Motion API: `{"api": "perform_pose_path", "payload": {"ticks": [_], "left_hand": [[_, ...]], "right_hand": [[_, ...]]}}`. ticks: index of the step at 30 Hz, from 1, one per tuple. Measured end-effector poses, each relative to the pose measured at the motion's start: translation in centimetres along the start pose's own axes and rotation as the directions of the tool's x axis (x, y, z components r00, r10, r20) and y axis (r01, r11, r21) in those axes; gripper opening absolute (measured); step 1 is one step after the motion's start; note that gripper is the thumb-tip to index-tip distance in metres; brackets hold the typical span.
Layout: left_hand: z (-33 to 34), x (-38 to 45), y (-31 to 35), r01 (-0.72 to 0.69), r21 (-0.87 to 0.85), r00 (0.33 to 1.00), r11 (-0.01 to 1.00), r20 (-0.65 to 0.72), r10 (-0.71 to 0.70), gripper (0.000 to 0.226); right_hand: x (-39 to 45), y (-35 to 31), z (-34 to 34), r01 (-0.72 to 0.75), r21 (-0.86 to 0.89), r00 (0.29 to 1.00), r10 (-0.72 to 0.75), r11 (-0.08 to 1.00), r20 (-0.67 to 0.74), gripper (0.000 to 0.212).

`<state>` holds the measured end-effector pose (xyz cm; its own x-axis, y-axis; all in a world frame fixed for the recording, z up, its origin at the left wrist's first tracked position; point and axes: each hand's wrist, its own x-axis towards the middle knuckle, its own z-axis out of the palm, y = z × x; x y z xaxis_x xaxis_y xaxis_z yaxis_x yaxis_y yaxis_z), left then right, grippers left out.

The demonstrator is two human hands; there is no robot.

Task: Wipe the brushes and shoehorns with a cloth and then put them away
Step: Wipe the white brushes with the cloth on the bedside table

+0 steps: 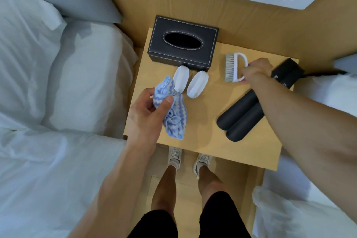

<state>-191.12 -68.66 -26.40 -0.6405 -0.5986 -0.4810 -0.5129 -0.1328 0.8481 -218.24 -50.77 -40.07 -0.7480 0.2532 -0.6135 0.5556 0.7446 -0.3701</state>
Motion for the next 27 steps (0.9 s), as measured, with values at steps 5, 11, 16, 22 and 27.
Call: {"api": "perform_pose_path", "payload": {"ticks": [5, 11, 16, 22, 27], "left_hand": [[1.2, -1.6, 3.0, 0.03, -0.04, 0.998, 0.999, 0.064, -0.027, 0.014], [2.3, -4.2, 8.9, -0.11, 0.118, 0.99, 0.987, 0.101, 0.098, 0.008], [3.3, -6.5, 14.8, -0.322, 0.257, 0.944, 0.911, 0.157, 0.289, 0.015], [4.4, -11.1, 21.0, -0.596, 0.292, 0.8, 0.748, 0.141, 0.583, 0.023], [4.2, -12.7, 24.2, -0.732, 0.309, 0.667, 0.608, 0.141, 0.731, 0.021]], "right_hand": [[-6.3, 1.1, -4.1, 0.003, 0.35, 0.978, -0.076, 0.937, 0.196, 0.024], [-16.1, 2.4, -11.8, 0.115, 0.438, 0.904, -0.276, 0.892, 0.326, 0.026], [-25.0, 2.6, -15.8, 0.176, 0.622, 0.837, -0.449, 0.763, 0.314, 0.021], [-32.0, 0.5, -19.4, 0.344, 0.712, 0.719, -0.66, 0.612, 0.219, 0.02], [-33.9, -0.8, -22.2, 0.373, 0.798, 0.642, -0.753, 0.473, 0.146, 0.026]]}}
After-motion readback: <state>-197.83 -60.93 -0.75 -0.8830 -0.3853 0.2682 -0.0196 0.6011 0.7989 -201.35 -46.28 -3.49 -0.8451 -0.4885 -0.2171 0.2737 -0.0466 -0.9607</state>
